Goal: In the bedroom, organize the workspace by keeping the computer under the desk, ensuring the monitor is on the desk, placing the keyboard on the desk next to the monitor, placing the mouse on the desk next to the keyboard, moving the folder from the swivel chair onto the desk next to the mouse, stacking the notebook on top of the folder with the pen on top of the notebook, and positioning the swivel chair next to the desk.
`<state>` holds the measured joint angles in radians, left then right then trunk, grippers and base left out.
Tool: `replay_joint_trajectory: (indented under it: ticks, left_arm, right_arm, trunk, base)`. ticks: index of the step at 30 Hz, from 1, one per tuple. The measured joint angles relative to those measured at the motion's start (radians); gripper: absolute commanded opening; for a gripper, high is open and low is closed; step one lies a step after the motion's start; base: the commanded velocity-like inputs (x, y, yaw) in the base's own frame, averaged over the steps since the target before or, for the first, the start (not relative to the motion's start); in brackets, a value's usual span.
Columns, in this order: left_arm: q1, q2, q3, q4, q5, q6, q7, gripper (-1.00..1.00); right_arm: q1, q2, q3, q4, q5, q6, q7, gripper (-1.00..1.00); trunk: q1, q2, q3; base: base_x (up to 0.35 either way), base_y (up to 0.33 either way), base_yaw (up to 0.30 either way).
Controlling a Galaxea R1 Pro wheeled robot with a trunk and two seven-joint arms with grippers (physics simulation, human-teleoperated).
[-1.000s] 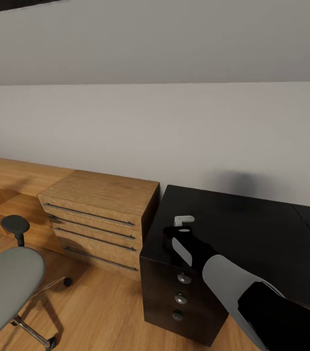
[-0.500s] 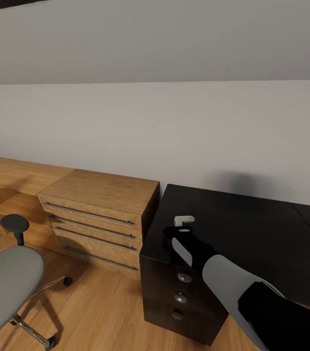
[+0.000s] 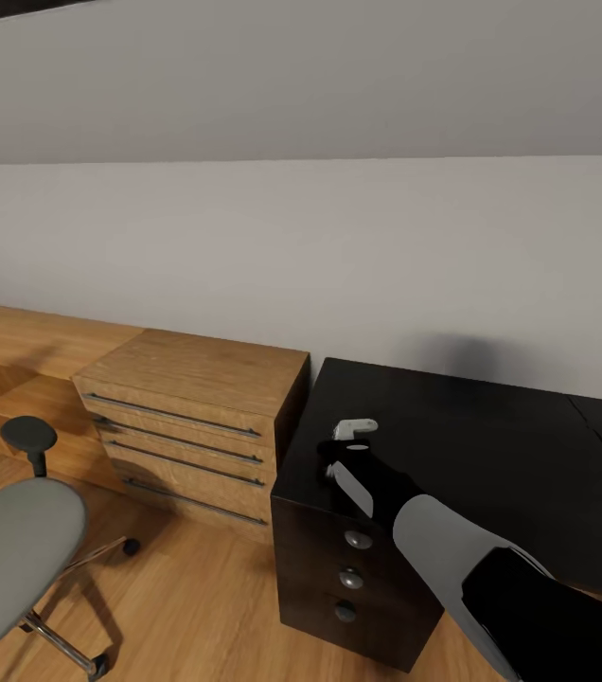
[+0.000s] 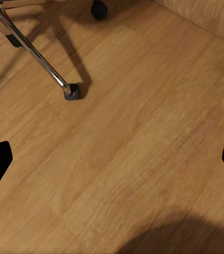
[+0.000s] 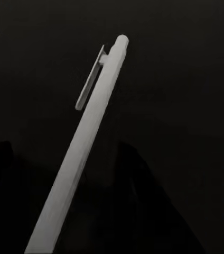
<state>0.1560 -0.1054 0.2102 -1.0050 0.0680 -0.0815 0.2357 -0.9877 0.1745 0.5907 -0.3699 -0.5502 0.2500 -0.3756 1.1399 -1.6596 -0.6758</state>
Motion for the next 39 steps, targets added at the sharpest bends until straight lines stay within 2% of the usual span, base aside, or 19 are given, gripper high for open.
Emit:
replay_joint_trajectory:
  ticks: [12, 15, 24, 33, 36, 39]
  left_arm:
    - [0.000, 0.000, -0.001, 0.000, 0.000, 0.000, -0.001, 1.00]
    - [0.000, 0.000, -0.001, 0.000, 0.000, 0.000, -0.001, 1.00]
    - [0.000, 0.000, 0.000, 0.000, 0.000, 0.000, -0.001, 1.00]
    - [0.000, 0.000, 0.001, 0.000, 0.000, 0.000, -0.001, 1.00]
    - [0.000, 0.000, 0.000, 0.000, 0.000, 0.000, -0.001, 1.00]
    - [0.000, 0.000, 0.000, 0.000, 0.000, 0.000, -0.001, 1.00]
  right_arm:
    - [0.000, 0.000, -0.002, -0.005, -0.005, 0.011, -0.001, -1.00]
    - [0.000, 0.000, -0.005, -0.024, -0.005, 0.054, 0.000, -1.00]
    - [0.000, 0.000, -0.048, -0.033, -0.012, 0.082, 0.001, -1.00]
    - [0.000, 0.000, -0.055, -0.034, -0.013, 0.083, 0.001, -1.00]
    - [0.000, 0.000, -0.059, -0.045, -0.010, 0.112, 0.001, -1.00]
    - [0.000, 0.000, -0.075, -0.061, -0.035, 0.143, 0.001, -1.00]
  trunk:
    - [0.000, 0.000, 0.000]
    - [0.000, 0.000, 0.000]
    - [0.000, 0.000, 0.000]
    - [0.000, 0.000, 0.000]
    - [0.000, 0.000, 0.000]
    - [0.000, 0.000, 0.000]
  base:
    - [0.000, 0.000, 0.000]
    - [0.000, 0.000, 0.000]
    - [0.000, 0.000, 0.000]
    - [0.000, 0.000, 0.000]
    - [0.000, 0.000, 0.000]
    - [0.000, 0.000, 0.000]
